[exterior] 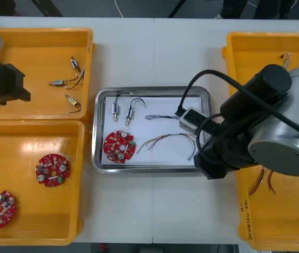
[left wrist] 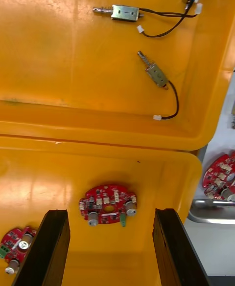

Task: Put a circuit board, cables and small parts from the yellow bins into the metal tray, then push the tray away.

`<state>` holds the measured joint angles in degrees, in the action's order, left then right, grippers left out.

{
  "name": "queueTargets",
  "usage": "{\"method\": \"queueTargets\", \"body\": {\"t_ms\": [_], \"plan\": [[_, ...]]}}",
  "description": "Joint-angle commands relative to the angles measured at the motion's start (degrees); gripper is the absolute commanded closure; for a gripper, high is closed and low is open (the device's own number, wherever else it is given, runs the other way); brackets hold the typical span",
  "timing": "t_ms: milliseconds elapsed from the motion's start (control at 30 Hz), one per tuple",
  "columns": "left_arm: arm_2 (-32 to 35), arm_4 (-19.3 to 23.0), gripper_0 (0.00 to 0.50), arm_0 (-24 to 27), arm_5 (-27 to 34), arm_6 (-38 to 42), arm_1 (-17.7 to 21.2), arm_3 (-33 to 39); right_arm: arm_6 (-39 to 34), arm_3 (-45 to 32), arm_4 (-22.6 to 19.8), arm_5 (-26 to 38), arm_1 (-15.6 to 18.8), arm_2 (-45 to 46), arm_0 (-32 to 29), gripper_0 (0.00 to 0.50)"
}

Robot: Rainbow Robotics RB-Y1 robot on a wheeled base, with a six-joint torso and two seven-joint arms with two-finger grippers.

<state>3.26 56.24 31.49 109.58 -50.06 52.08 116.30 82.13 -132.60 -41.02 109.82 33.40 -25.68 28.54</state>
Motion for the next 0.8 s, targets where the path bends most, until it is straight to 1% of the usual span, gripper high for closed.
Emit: {"method": "queueTargets", "body": {"t_ms": [33,133,267,333,533,667,800], "plan": [[4.82,1.07,0.000,-3.98,0.42,-8.39,3.47,1.74,3.21,-1.17,1.47,0.18,-3.16,-5.17,2.39,0.000],[6.58,1.07,0.000,-6.09,0.42,-9.71,4.08,1.83,8.14,-1.17,4.19,-0.57,-4.22,-8.24,2.83,0.000],[8.78,0.28,0.000,-8.64,0.42,-13.40,4.17,1.74,13.50,-1.08,7.80,-2.68,-4.48,-11.23,2.83,0.000],[9.74,0.19,0.000,-9.95,0.42,-14.89,4.17,1.74,15.78,-0.55,8.94,-3.91,-4.48,-12.72,3.10,0.000],[11.50,1.16,0.000,-12.50,0.42,-15.77,4.08,1.83,20.18,3.49,9.64,-8.30,-5.45,-16.50,4.24,0.000],[12.29,2.03,0.000,-13.73,0.42,-16.21,4.08,2.09,20.97,5.69,9.91,-10.50,-5.98,-18.61,5.38,0.000],[12.73,2.47,0.000,-15.05,0.42,-16.83,3.99,2.80,21.14,7.80,10.61,-13.14,-6.06,-22.57,7.40,0.000]]}}
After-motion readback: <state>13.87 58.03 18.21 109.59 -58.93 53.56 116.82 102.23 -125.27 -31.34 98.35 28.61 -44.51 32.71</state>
